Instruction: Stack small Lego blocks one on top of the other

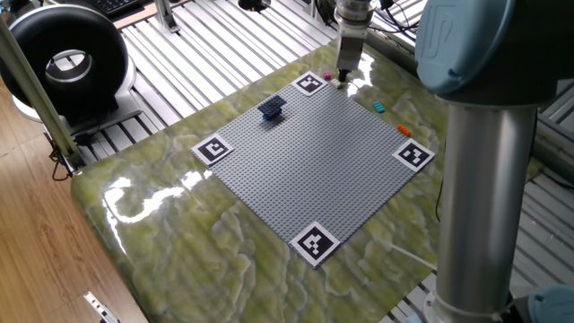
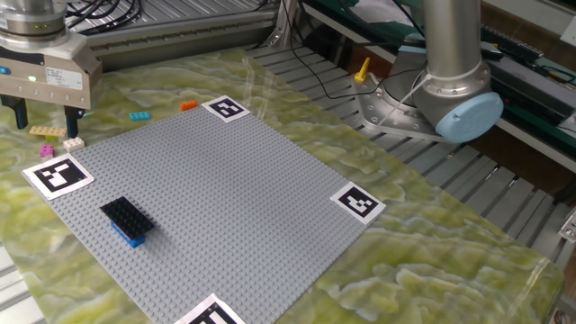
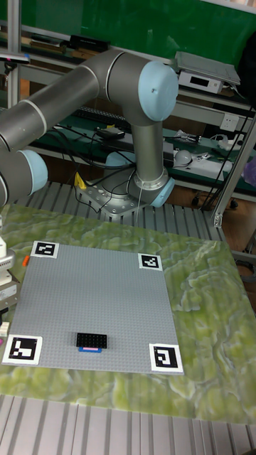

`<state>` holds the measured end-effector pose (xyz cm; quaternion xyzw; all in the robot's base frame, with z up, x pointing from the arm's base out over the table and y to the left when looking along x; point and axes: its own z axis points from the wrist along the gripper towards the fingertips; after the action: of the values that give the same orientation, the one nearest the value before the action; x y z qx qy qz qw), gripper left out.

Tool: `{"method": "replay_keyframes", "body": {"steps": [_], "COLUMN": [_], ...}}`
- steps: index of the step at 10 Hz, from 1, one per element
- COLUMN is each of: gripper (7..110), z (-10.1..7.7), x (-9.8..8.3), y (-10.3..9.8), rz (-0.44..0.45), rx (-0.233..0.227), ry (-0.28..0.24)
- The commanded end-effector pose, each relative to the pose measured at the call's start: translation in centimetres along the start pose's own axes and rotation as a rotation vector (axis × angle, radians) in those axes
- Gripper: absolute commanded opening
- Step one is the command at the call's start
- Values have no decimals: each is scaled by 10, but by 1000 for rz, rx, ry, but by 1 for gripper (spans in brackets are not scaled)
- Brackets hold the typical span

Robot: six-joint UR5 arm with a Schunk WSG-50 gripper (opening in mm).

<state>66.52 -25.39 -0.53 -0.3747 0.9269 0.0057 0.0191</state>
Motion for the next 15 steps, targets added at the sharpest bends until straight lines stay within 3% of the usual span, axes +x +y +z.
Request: {"method": "replay_keyframes", "body": {"steps": [1, 7, 9, 10, 15], "gripper": [44, 44, 44, 7, 7], "z": [-1, -1, -5, -6, -13], "x": [-1, -2, 2, 4, -1], "y": [0, 2, 2, -2, 3], "rz": [7, 9, 53, 70, 80], "rx": [-2, -10, 3, 23, 5], "ry": [-8, -9, 18, 32, 4]}}
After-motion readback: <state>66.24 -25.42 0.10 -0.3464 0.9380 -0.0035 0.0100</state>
